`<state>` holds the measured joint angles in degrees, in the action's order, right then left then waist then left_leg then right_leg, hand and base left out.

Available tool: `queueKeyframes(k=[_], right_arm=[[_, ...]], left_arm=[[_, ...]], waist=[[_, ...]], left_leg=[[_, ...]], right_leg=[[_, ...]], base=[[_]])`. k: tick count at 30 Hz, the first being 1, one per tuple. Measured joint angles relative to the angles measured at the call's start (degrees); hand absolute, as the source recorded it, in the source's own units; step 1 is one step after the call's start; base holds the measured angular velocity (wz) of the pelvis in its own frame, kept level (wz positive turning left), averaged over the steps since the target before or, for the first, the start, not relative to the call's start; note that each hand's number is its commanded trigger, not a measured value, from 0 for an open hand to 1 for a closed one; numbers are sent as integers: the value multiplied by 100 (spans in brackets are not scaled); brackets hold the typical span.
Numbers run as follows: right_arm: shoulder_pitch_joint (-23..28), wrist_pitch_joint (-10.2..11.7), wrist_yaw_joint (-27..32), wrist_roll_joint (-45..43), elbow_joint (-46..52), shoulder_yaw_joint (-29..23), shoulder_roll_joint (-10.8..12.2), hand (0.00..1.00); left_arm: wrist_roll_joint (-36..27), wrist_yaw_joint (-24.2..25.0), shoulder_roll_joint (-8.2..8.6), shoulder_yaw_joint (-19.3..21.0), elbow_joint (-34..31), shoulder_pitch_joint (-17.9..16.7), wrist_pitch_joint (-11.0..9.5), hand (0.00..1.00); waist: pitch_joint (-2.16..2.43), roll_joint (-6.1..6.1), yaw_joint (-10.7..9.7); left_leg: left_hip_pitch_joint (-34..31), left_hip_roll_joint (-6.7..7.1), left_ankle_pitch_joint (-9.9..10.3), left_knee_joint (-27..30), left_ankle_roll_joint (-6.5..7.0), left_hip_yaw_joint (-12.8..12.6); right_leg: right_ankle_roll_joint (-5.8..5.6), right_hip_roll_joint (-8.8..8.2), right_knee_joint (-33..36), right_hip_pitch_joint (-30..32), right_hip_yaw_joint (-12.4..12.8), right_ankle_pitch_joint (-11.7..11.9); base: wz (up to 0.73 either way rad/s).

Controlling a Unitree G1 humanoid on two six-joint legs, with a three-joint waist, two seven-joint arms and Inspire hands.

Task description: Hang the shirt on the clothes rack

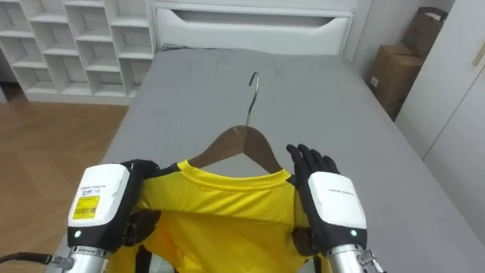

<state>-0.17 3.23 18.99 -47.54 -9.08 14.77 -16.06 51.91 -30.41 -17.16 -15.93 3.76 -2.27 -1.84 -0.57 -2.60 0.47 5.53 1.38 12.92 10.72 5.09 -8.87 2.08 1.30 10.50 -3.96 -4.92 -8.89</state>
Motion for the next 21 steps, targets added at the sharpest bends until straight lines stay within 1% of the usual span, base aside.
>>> queueKeyframes(k=[4,6,8,11,18,20,21], right_arm=[[-82,0,-119,-7,-80,5,0,0],[-135,-1,-183,19,-160,5,-4,0],[-165,-1,-239,103,-160,5,-4,0],[-216,-9,-296,118,-162,0,-4,0],[-293,-24,-543,428,-189,-30,-3,0],[-301,-21,-544,481,-208,-30,-3,29],[-314,-6,-544,481,-240,-44,0,52]], left_arm=[[6,-1,-50,1,0,0,-2,100],[11,-1,-70,-1,1,0,-9,100],[12,-1,-72,7,0,6,-11,100],[2,-2,-71,7,0,17,-11,100],[14,0,-51,6,0,16,-10,100],[14,-1,-53,4,0,16,-10,100],[14,-2,-52,5,0,16,-10,100]], waist=[[-7,-11,5],[-19,-25,-6],[-25,-33,-1],[-27,-31,-10],[-31,-24,-12],[-30,-21,-17],[-29,-22,-22]], left_leg=[[4,13,0,4,0,16],[17,23,0,5,1,34],[9,22,0,5,1,43],[3,22,0,4,1,93],[-14,17,0,0,0,95],[-4,17,0,0,0,98],[-6,21,0,0,1,100]], right_leg=[[0,-12,-23,-26,-18,0],[-4,-19,-94,-84,-34,2],[-4,-17,-96,-79,-42,2],[-4,-20,-98,-82,-126,2],[-4,-18,-104,-68,-157,2],[-4,-19,-125,-89,-167,2],[-4,-20,-152,-98,-168,2]], base=[[2],[4],[4],[8],[2],[0],[0]])
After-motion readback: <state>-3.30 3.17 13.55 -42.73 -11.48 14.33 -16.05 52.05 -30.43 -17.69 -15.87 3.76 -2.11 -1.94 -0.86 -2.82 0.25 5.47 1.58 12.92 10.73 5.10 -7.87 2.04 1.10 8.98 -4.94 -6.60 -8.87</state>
